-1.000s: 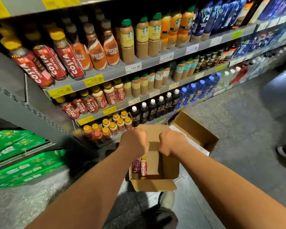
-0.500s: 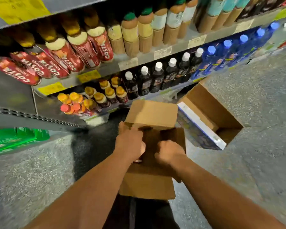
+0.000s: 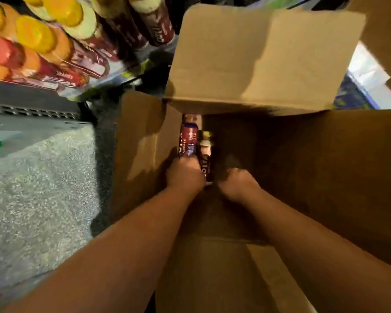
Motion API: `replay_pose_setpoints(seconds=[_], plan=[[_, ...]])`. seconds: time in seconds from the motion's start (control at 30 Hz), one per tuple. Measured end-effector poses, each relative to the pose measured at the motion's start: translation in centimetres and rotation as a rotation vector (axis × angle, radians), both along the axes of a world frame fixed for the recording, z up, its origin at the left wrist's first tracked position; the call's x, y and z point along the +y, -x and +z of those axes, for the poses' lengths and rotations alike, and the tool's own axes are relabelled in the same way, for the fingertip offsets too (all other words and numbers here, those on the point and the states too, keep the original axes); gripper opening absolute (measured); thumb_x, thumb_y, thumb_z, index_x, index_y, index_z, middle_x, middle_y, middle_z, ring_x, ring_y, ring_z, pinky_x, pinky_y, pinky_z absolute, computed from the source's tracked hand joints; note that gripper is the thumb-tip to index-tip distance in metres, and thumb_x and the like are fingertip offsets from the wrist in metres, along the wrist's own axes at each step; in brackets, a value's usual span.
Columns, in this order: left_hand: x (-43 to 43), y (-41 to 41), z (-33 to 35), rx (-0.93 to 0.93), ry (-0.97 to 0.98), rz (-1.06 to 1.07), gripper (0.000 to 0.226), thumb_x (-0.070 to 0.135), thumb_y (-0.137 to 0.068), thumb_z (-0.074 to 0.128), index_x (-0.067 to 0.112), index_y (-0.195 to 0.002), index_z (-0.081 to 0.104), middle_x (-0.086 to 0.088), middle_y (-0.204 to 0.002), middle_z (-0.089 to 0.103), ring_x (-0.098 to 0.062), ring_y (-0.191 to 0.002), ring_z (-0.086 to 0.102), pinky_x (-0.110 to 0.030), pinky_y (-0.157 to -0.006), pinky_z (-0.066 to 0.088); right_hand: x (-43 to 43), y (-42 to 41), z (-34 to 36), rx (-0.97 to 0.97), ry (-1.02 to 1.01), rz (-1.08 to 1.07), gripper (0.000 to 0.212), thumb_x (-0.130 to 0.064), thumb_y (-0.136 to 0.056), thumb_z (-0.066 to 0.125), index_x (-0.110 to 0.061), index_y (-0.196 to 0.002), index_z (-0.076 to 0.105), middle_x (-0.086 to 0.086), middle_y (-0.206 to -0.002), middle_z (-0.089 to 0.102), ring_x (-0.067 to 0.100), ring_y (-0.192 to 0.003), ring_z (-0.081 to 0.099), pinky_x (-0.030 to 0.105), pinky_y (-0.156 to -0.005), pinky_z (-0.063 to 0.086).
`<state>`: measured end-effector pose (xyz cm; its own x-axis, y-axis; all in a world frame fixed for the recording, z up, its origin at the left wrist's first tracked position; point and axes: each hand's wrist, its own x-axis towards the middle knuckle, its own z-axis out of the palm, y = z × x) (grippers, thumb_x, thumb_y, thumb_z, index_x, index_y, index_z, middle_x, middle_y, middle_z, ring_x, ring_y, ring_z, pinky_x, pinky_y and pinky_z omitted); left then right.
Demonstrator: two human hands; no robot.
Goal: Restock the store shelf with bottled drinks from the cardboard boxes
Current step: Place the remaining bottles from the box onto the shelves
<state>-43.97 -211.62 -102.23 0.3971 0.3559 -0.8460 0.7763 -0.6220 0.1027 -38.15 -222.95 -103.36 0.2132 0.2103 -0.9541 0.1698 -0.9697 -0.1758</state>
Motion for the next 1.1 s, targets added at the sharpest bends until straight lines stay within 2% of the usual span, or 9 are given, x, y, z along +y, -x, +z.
replay_pose_setpoints(seconds=[0.1,0.17,0.33,0.43,0.6,0.7,0.77,0.93,1.1], plan=[[0.5,0.6,-4.4,-0.029,0.062,0.215,0.043,0.015,-0.090,0.054,0.011,-0.133,0.050,-0.011,-0.131,0.053,-0.029,-0.120,0.051,-0.039,-0.099,0.044,0.4,0.8,-4.3,0.070,0.058,-0.030,0.053,-0.037,-0.094,0.049,-0.010,-0.139,0.043,0.015,-0.140,0.046,0.032,-0.126,0.046,0.034,-0.101,0.038],[0.8,0.6,-6.9,-0.031,0.100,0.354,0.046,0.011,-0.090,0.053,0.009,-0.135,0.047,-0.013,-0.133,0.053,-0.029,-0.122,0.051,-0.038,-0.102,0.042,0.8,1.4,-6.5,0.065,0.038,-0.016,0.055,-0.037,-0.094,0.051,-0.010,-0.141,0.041,0.015,-0.144,0.043,0.031,-0.131,0.041,0.030,-0.107,0.031],[0.9,0.3,-10.8,-0.116,0.172,0.643,0.054,0.020,-0.095,0.052,0.017,-0.145,0.032,-0.008,-0.141,0.046,-0.025,-0.129,0.044,-0.034,-0.107,0.033,2.2,3.2,-11.1,0.031,-0.030,-0.143,0.056,-0.033,-0.094,0.054,-0.013,-0.144,0.039,0.012,-0.146,0.043,0.029,-0.130,0.045,0.034,-0.108,0.035],[1.1,0.0,-12.1,-0.189,0.194,0.731,0.051,0.020,-0.094,0.055,0.011,-0.141,0.037,-0.010,-0.139,0.048,-0.024,-0.126,0.046,-0.023,-0.098,0.032,2.6,3.9,-13.2,-0.030,-0.022,-0.267,0.051,-0.027,-0.097,0.048,-0.007,-0.143,0.037,0.015,-0.145,0.042,0.031,-0.130,0.044,0.036,-0.106,0.036],[1.2,-0.4,-13.4,-0.185,0.208,0.947,0.053,0.006,-0.093,0.053,0.003,-0.143,0.033,-0.015,-0.139,0.047,-0.027,-0.126,0.047,-0.031,-0.102,0.036,2.6,3.7,-14.3,-0.063,-0.043,-0.677,0.045,-0.032,-0.095,0.055,-0.016,-0.137,0.048,0.011,-0.140,0.050,0.030,-0.123,0.051,0.028,-0.093,0.038],[0.7,-0.4,-13.8,-0.206,0.180,0.978,0.057,0.005,-0.092,0.056,0.003,-0.143,0.030,-0.015,-0.142,0.044,-0.027,-0.130,0.043,-0.030,-0.105,0.033,2.4,3.6,-14.4,-0.012,-0.046,-0.827,0.047,-0.014,-0.089,0.065,-0.009,-0.133,0.051,0.015,-0.137,0.052,0.031,-0.123,0.052,0.033,-0.099,0.039],[0.5,-0.5,-14.0,-0.228,0.210,0.999,0.064,0.001,-0.090,0.059,0.002,-0.145,0.027,-0.016,-0.145,0.041,-0.028,-0.134,0.040,-0.039,-0.112,0.030,1.9,3.5,-14.5,0.045,-0.022,-0.914,0.050,-0.003,-0.083,0.069,-0.007,-0.130,0.054,0.018,-0.133,0.055,0.033,-0.119,0.054,0.042,-0.101,0.043],[1.0,-0.8,-13.5,-0.161,0.314,1.065,0.064,-0.001,-0.085,0.064,0.005,-0.142,0.034,-0.017,-0.137,0.049,-0.030,-0.125,0.049,-0.047,-0.104,0.041,0.5,1.5,-14.2,0.246,0.000,-0.972,0.057,0.007,-0.073,0.073,-0.006,-0.126,0.055,0.016,-0.124,0.062,0.029,-0.109,0.060,0.040,-0.090,0.049],[0.7,-0.1,-8.9,-0.048,0.370,0.924,0.057,0.010,-0.084,0.068,0.011,-0.136,0.045,-0.011,-0.130,0.057,-0.029,-0.120,0.054,-0.041,-0.100,0.044,-0.1,-0.4,-8.7,0.206,-0.022,-1.070,0.058,-0.002,-0.076,0.073,-0.013,-0.129,0.051,0.008,-0.122,0.062,0.017,-0.091,0.059,0.024,-0.062,0.044]])
